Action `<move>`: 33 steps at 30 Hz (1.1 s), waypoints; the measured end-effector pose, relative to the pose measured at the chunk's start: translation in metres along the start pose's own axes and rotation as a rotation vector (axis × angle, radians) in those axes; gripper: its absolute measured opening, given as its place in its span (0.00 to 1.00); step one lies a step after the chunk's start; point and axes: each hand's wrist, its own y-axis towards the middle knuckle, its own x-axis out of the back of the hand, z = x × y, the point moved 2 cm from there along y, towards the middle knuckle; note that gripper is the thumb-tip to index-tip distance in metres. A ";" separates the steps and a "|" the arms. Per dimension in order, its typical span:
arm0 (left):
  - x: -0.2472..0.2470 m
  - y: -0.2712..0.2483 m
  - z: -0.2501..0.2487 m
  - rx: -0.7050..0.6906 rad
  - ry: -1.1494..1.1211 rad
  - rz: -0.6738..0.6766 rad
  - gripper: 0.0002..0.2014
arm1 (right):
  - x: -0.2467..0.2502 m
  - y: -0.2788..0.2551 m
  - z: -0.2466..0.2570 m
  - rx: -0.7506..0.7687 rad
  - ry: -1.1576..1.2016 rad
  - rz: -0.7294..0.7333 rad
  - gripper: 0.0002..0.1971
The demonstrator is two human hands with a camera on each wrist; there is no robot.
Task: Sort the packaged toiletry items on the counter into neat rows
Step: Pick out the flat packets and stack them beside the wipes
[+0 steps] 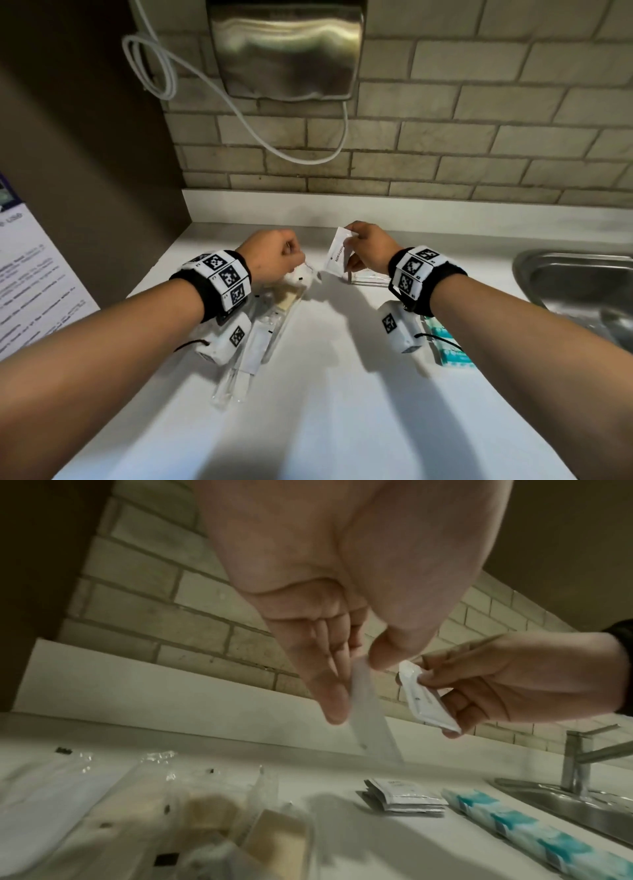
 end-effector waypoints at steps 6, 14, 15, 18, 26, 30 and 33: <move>0.013 -0.004 0.007 0.036 -0.317 -0.044 0.05 | -0.010 -0.002 0.011 0.072 -0.043 0.055 0.20; 0.024 -0.008 0.027 0.145 -0.515 0.012 0.20 | -0.026 -0.001 0.034 0.149 -0.104 0.042 0.11; 0.025 -0.008 0.029 0.147 -0.523 0.017 0.18 | -0.030 0.000 0.037 0.156 -0.124 0.056 0.12; 0.030 -0.013 0.032 0.129 -0.552 0.031 0.10 | -0.042 0.002 0.046 0.191 -0.161 0.065 0.08; 0.037 -0.022 0.038 0.102 -0.659 0.085 0.08 | -0.070 0.004 0.061 0.208 -0.220 -0.012 0.09; 0.041 -0.025 0.046 0.120 -0.668 0.145 0.08 | -0.083 0.002 0.068 0.229 -0.253 0.004 0.06; 0.042 -0.026 0.053 0.096 -0.584 0.156 0.12 | -0.094 0.001 0.069 0.234 -0.310 0.000 0.05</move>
